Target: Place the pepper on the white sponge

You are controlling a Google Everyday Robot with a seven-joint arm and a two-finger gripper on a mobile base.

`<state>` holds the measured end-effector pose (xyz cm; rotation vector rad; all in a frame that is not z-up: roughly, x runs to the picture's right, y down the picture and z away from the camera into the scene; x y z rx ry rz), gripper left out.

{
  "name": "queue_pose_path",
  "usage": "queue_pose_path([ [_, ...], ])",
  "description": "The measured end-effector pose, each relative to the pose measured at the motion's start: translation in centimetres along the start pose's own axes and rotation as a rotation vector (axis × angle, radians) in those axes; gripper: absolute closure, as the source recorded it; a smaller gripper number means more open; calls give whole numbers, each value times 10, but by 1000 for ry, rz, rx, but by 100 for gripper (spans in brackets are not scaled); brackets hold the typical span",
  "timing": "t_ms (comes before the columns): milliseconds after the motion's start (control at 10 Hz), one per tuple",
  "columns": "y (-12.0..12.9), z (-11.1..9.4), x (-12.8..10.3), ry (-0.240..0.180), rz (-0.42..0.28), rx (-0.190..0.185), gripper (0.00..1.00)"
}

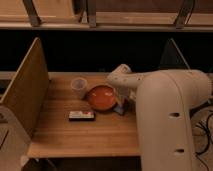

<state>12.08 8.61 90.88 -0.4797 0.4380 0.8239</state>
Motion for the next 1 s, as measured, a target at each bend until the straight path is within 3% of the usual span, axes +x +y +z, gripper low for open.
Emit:
queue_pose_path([
  [400, 3, 5, 1, -6, 2, -33, 21],
  [1000, 3, 6, 1, -7, 3, -34, 20],
])
